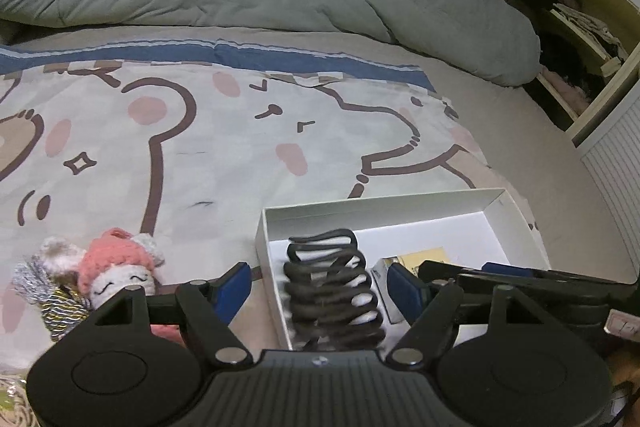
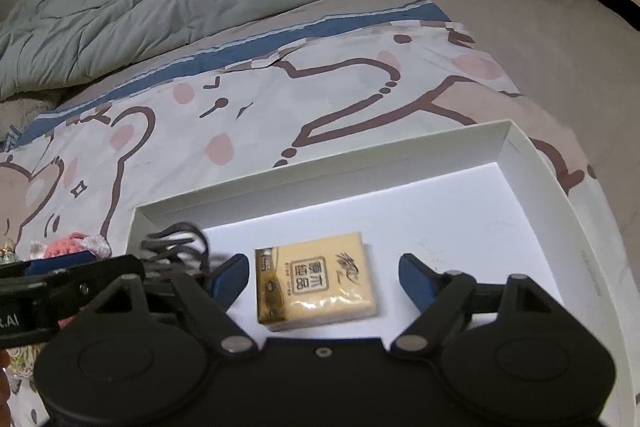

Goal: Organize objects
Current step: 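Open both tools to drop the hair tie and tissue pack into the box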

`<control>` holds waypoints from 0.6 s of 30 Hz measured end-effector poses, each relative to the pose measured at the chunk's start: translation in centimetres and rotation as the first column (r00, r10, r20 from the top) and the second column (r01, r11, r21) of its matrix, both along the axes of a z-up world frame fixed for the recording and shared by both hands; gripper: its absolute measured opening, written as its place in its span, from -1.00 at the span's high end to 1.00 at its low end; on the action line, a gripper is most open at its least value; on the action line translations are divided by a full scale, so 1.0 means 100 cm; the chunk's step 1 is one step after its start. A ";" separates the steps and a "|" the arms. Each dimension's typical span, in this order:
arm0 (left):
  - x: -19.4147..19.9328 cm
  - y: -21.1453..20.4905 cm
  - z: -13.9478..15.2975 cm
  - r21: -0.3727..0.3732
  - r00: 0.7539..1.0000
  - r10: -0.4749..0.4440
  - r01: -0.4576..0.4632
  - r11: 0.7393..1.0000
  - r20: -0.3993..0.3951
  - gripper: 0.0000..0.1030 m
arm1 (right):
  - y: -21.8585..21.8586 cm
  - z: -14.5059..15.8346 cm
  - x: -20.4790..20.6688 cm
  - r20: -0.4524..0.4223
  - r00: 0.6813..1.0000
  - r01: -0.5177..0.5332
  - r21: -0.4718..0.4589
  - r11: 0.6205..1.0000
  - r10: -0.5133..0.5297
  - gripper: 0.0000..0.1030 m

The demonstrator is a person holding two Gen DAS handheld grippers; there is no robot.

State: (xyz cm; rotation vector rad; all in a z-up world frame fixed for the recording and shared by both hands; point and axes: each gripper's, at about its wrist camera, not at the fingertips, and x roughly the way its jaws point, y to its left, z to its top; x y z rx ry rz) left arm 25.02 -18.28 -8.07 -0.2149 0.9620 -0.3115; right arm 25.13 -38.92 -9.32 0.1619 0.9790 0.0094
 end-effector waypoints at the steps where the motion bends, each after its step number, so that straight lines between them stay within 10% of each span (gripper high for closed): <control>1: -0.001 0.001 0.001 0.001 1.000 0.001 -0.001 1.000 0.001 -0.46 | -0.001 0.001 -0.002 0.001 1.000 0.001 0.003 1.000 -0.001 -0.60; 18: -0.035 0.014 0.038 0.031 0.999 0.002 -0.003 1.000 0.053 -0.46 | 0.005 0.055 -0.048 0.097 0.995 -0.030 -0.011 0.999 0.031 -0.60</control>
